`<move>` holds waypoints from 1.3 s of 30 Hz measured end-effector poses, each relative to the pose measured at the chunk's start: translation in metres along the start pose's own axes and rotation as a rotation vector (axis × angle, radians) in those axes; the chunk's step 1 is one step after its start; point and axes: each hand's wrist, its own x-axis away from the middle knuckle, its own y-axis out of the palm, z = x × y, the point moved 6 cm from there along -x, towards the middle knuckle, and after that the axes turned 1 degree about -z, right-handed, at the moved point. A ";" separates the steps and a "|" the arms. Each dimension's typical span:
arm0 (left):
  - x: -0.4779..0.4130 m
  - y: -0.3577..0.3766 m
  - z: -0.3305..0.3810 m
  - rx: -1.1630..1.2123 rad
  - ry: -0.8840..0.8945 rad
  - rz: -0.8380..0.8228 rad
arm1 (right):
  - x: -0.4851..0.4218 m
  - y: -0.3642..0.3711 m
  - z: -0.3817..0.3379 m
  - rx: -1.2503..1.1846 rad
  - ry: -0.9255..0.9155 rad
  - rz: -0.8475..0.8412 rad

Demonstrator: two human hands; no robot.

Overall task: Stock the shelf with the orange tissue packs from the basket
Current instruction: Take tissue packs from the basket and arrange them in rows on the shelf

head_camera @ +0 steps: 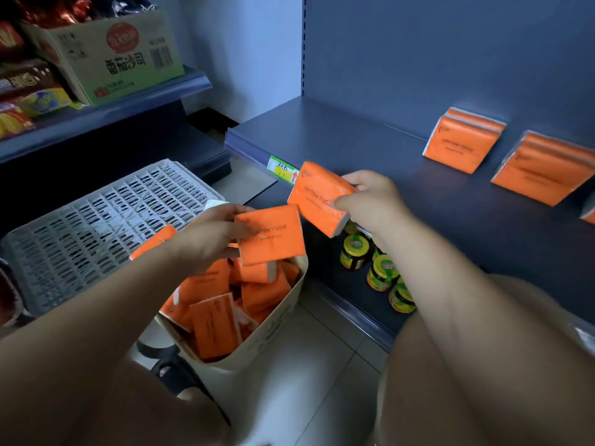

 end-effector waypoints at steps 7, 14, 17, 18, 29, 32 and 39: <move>0.017 0.044 0.034 0.045 0.130 -0.035 | 0.037 -0.066 -0.014 -0.062 -0.122 0.038; 0.032 0.154 0.102 0.143 0.350 -0.077 | 0.105 -0.194 -0.006 -0.165 -0.198 0.294; 0.035 0.227 0.126 0.202 0.387 -0.140 | 0.131 -0.253 0.006 -0.178 -0.160 0.415; 0.036 0.251 0.133 0.211 0.400 -0.163 | 0.140 -0.273 0.009 -0.177 -0.153 0.458; 0.038 0.443 0.152 0.241 0.321 -0.400 | 0.228 -0.432 0.094 -0.152 -0.041 0.814; 0.025 0.464 0.149 0.191 0.309 -0.410 | 0.242 -0.457 0.118 0.031 0.022 0.942; 0.013 0.492 0.141 0.030 0.393 -0.470 | 0.231 -0.488 0.138 0.409 0.149 0.993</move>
